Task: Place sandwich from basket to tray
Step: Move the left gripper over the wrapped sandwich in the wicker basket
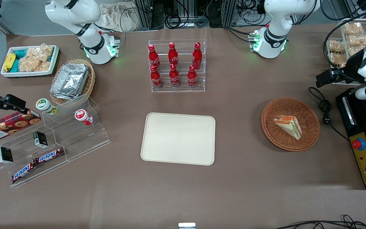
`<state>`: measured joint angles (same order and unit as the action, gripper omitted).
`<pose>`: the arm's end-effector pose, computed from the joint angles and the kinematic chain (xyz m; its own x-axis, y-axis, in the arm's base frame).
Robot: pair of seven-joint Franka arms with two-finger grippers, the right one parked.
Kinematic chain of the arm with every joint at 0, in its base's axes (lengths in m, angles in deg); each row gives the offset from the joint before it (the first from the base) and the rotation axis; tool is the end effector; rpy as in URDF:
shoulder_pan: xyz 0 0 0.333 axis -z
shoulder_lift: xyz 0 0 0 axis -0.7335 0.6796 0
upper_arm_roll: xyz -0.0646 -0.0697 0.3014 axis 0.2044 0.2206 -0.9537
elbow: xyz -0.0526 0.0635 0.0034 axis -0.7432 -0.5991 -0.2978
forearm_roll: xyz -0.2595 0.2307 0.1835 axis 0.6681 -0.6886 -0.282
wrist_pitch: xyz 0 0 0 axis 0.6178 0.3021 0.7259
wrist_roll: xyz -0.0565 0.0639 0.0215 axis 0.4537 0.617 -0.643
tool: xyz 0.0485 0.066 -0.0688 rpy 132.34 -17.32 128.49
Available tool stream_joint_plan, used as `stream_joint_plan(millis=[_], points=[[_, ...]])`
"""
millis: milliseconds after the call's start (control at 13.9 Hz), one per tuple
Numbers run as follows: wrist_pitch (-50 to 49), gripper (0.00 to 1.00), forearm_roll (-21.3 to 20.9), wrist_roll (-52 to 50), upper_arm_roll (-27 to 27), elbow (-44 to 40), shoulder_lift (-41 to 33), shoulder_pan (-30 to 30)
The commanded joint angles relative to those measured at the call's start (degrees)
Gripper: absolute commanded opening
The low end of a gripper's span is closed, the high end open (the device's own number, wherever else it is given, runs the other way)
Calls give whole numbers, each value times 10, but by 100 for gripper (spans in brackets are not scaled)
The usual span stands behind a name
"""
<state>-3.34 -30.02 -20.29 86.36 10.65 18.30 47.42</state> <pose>0.5450 -0.0449 0.6398 0.9783 0.1968 -0.0643 0.1974 -0.9803 0.0019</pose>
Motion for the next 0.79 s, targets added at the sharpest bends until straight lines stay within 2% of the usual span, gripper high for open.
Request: stream_joint_plan(millis=[0,216,720], points=[[-1,100,-1,-79,-6,7,-4,-5],[15,100,2,-165,-25,53,-6,-4],[225,100,-5,-317,-26,281,-26,-3]])
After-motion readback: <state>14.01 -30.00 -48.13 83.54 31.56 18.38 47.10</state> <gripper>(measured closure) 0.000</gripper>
